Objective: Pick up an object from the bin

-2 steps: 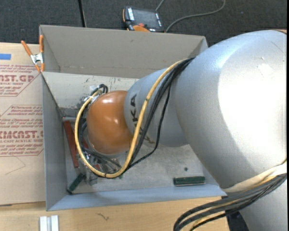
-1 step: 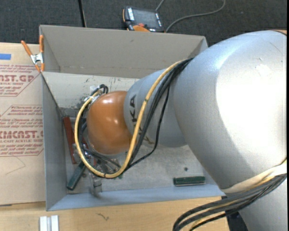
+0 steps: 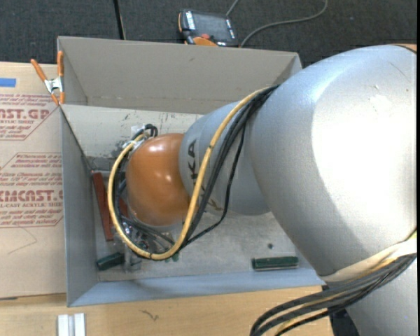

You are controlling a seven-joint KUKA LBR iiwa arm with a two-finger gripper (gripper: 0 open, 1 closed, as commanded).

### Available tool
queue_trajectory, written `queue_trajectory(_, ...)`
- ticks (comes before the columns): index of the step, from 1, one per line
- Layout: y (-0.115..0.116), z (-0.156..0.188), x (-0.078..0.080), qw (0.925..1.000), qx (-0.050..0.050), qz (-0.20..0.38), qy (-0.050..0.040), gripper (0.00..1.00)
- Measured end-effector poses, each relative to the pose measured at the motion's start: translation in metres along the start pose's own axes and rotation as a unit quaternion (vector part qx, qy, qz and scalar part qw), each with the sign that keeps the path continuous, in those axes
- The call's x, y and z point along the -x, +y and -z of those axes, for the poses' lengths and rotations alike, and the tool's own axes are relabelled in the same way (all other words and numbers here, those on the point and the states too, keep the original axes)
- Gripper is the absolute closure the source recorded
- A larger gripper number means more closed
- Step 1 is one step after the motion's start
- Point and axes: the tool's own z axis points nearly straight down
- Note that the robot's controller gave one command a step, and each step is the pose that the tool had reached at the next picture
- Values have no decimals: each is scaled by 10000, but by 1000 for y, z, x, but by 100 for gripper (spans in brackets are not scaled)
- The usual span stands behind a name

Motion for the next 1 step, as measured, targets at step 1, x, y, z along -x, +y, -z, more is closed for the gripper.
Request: queue_trajectory(1,-11,156,-7,9999,-8,112,-34,100)
